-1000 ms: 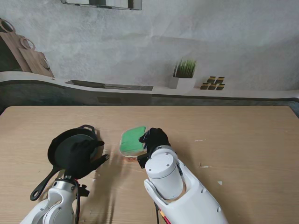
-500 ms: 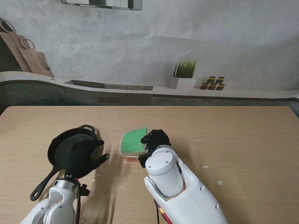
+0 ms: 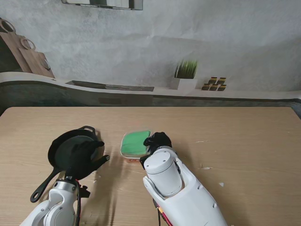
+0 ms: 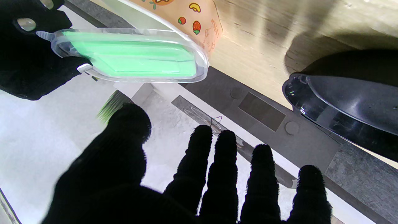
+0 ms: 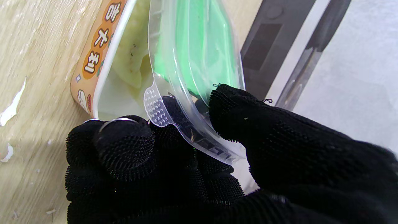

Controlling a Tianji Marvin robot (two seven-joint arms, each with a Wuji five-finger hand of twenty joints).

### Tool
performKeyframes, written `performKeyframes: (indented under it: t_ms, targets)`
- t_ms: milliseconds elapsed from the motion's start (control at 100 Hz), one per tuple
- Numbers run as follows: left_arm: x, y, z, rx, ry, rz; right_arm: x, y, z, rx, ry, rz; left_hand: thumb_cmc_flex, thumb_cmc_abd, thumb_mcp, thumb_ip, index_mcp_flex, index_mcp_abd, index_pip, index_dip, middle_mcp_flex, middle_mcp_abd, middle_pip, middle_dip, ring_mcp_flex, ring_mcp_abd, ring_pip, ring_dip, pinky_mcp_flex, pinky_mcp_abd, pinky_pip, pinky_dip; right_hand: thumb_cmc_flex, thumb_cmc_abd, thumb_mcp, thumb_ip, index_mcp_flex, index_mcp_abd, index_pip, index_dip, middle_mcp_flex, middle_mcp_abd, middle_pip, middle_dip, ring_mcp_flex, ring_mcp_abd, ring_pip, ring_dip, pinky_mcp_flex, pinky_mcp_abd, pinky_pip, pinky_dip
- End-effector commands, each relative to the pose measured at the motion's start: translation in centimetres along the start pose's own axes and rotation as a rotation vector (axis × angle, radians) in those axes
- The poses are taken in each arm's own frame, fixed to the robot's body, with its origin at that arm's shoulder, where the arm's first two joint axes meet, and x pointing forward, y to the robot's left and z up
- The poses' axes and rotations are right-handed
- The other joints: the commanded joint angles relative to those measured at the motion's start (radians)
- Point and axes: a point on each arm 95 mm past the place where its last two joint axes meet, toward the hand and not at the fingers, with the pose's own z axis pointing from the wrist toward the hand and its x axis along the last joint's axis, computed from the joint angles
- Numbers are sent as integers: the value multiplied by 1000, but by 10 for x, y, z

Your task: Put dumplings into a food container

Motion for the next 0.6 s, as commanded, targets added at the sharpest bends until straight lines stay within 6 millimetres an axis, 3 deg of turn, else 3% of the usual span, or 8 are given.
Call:
performKeyframes:
  t_ms: [0,330,500,590]
  targets:
    - [2,2,0,-17,-4,-7,0,-3,0,17,-9,-1,7,25,-16,38,-20,12,-21,-13,-22,14,-15,-13,-36,-6,-18,-7,-15,-15,-39,18,77,41,22,-7,-29,-44,50,-14,-6,3,64,9,3,75,40,19,-17,-39,49,51]
    - [1,3,1,-22,-7,-5,-7,0,5,-18,-32,-73,9,19,-10,39,-19,19,-27,-16,-22,17,-15,-12,-36,-5,-19,-6,-15,-14,-39,18,73,72,-34,3,-121,-75,45,-75,-110,-6,107,-26,-118,69,34,72,-107,-81,13,72]
    - [1,4,1,-29,-10,-3,-10,3,6,-7,-46,-100,7,17,-10,38,-16,18,-29,-17,-21,17,-16,-12,-35,-1,-19,-5,-15,-11,-38,19,0,111,-62,16,-244,-83,-4,-108,-293,-6,110,-56,-292,40,-57,99,-223,-131,-36,74]
    - [1,4,1,-32,-12,-3,-12,4,5,16,-65,-118,8,16,-10,38,-15,19,-31,-18,-21,17,-17,-12,-35,0,-21,-5,-17,-12,-38,20,-52,152,-81,57,-309,-82,-87,-52,-411,-23,90,-47,-396,18,-138,118,-295,-196,-54,99]
